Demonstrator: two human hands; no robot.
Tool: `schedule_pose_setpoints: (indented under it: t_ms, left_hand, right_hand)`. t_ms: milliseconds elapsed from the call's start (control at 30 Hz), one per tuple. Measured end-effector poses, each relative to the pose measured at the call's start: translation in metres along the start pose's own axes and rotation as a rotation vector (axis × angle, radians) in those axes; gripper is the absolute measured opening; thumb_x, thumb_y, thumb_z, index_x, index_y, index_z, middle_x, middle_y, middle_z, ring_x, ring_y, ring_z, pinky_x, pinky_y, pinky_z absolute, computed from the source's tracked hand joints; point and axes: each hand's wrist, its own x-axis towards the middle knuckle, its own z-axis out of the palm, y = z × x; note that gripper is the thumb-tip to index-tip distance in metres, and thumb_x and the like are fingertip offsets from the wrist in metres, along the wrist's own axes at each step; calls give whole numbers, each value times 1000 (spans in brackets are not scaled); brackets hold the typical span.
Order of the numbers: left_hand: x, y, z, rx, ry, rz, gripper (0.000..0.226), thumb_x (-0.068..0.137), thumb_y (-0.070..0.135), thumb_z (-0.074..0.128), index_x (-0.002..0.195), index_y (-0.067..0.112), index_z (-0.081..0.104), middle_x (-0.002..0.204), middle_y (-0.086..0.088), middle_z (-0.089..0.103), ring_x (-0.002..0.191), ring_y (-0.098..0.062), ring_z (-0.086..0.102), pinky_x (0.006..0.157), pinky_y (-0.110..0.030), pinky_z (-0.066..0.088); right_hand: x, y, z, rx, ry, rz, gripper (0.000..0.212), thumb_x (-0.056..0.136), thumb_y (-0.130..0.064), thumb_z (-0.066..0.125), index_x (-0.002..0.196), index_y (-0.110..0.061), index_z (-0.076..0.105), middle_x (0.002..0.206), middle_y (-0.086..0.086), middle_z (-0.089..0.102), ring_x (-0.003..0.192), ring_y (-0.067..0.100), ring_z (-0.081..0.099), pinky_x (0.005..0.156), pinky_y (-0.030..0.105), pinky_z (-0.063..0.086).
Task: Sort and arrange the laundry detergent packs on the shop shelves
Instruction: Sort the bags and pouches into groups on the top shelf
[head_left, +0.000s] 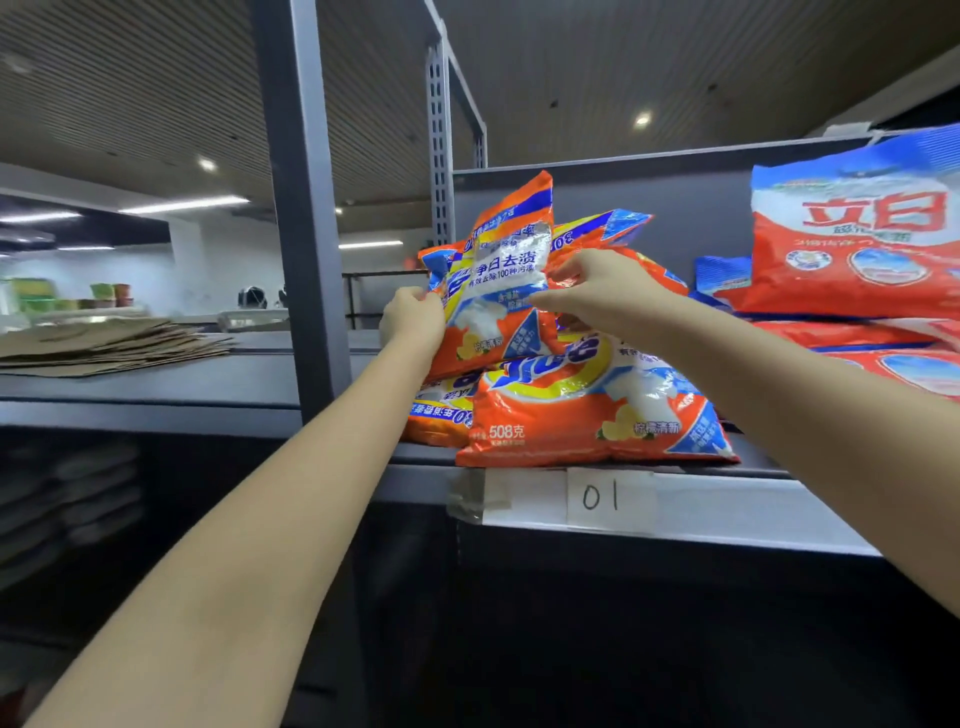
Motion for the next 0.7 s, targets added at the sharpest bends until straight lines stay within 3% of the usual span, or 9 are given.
schedule_pose_setpoints:
  t_ms: [67, 133, 200, 267, 533, 700]
  left_hand:
    - [-16, 5, -5, 127, 4, 121, 37, 99, 23, 37, 131, 14, 54, 130, -7, 56, 117, -26, 52, 88, -32, 43]
    - [-35, 11, -12, 219, 19, 254, 36, 99, 20, 38, 131, 14, 53, 132, -7, 55, 119, -25, 50, 86, -30, 40]
    - [-56, 20, -21, 289, 32, 366, 35, 98, 20, 40, 130, 14, 53, 132, -8, 54, 119, -26, 50, 86, -31, 40]
    - [-81, 30, -29, 345, 36, 478, 34, 98, 20, 40, 128, 12, 54, 129, -10, 54, 117, -26, 50, 86, -34, 41]
    - [-211, 65, -39, 584, -76, 805, 34, 96, 24, 42, 125, 12, 55, 127, -9, 57, 119, -29, 48, 95, -41, 40]
    - [-310, 45, -26, 609, -176, 922, 46, 91, 32, 32, 118, 7, 58, 115, -15, 61, 106, -35, 54, 84, -46, 45]
  right_hand:
    - [-9, 4, -6, -47, 16, -21, 42, 87, -32, 61, 114, 0, 63, 89, 10, 67, 82, 25, 64, 72, 37, 54]
    - [-24, 6, -15, -149, 42, -47, 38, 89, -33, 59, 116, -7, 61, 97, 5, 64, 91, 21, 60, 68, 27, 43]
    - [-41, 8, -26, -238, 65, -95, 37, 91, -32, 57, 120, -8, 58, 115, 8, 63, 108, 25, 56, 81, 29, 42]
    - [-59, 11, -38, -322, 64, -143, 34, 92, -25, 54, 121, -6, 55, 120, 13, 62, 112, 29, 54, 89, 34, 43]
    - [-149, 37, -82, -503, 73, -250, 33, 93, -20, 49, 123, -6, 52, 124, 14, 59, 115, 33, 51, 87, 37, 38]
    - [-234, 71, -91, -478, 13, -224, 31, 93, -18, 49, 120, -4, 52, 122, 15, 58, 113, 33, 51, 89, 39, 39]
